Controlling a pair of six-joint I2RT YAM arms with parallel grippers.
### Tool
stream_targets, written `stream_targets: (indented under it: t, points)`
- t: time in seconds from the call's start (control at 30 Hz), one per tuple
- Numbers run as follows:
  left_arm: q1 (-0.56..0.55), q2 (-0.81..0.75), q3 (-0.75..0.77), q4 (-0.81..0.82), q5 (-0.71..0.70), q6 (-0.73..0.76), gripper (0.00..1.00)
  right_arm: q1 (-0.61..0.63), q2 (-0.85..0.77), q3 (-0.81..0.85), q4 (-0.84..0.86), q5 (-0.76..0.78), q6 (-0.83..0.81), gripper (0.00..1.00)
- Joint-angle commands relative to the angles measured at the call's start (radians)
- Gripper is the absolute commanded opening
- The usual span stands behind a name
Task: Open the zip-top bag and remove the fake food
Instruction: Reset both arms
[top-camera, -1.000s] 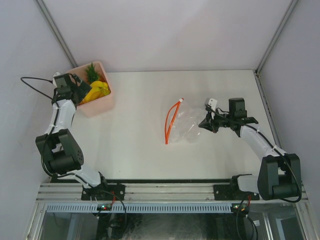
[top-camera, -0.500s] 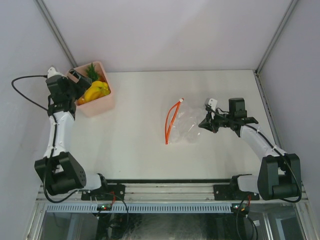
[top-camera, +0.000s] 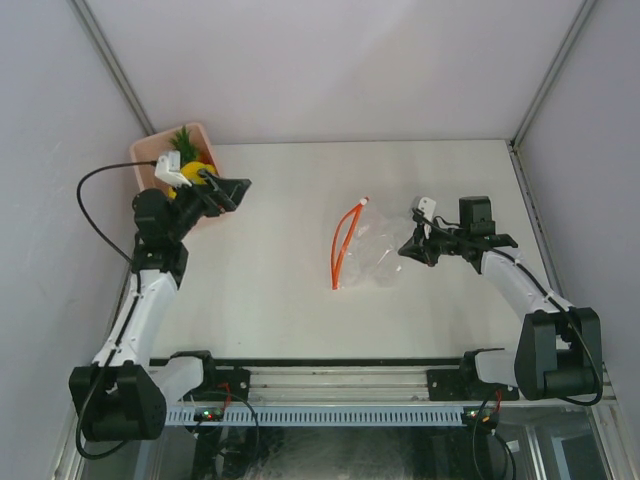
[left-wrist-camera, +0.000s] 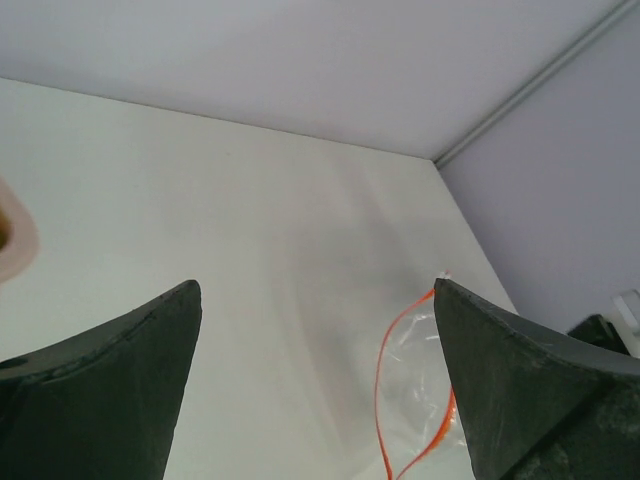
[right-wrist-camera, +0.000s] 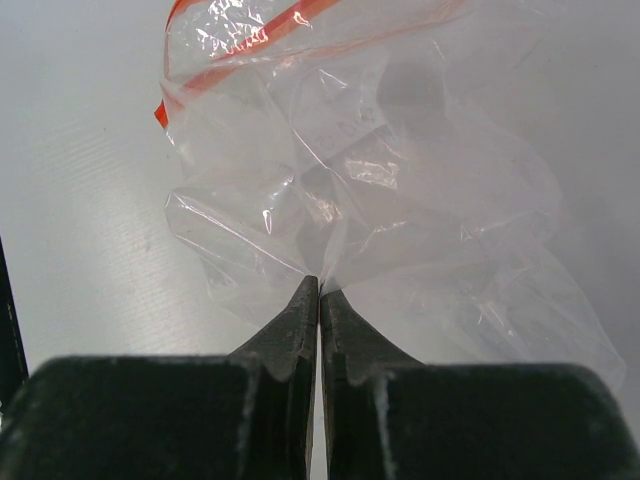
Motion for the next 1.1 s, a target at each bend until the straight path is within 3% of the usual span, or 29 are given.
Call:
stream_targets:
  t: [0.0, 0.23, 0.37, 0.57, 0.67, 0.8, 0.93, 1.07]
  points:
    - [-0.027, -0.053, -0.115, 0.248, 0.073, -0.099, 1.00, -0.007, -0.023, 0.039, 0.000, -0.036, -0.023, 0.00]
    - [-0.244, -0.201, -0.153, 0.042, -0.139, 0.105, 1.00, -0.015, -0.048, 0.041, -0.004, -0.026, -0.032, 0.00]
    - [-0.286, -0.301, -0.211, 0.021, -0.170, 0.106, 1.00, -0.032, -0.065, 0.041, 0.019, 0.001, 0.002, 0.00]
    - [-0.286, -0.427, -0.314, 0.058, -0.128, 0.046, 1.00, -0.059, -0.073, 0.042, 0.173, 0.144, 0.297, 0.01]
    - [-0.286, -0.464, -0.359, 0.088, -0.108, -0.001, 1.00, -0.060, -0.085, 0.042, 0.260, 0.297, 0.447, 0.25]
    - [-0.279, -0.507, -0.396, 0.108, -0.095, -0.047, 1.00, -0.062, -0.132, 0.044, 0.274, 0.372, 0.438, 0.57]
    - [-0.255, -0.582, -0.406, 0.005, -0.210, -0.134, 1.00, -0.078, -0.223, 0.045, 0.243, 0.372, 0.360, 0.72]
    - [-0.229, -0.655, -0.427, 0.007, -0.217, -0.139, 1.00, -0.121, -0.314, 0.081, 0.155, 0.324, 0.263, 0.81]
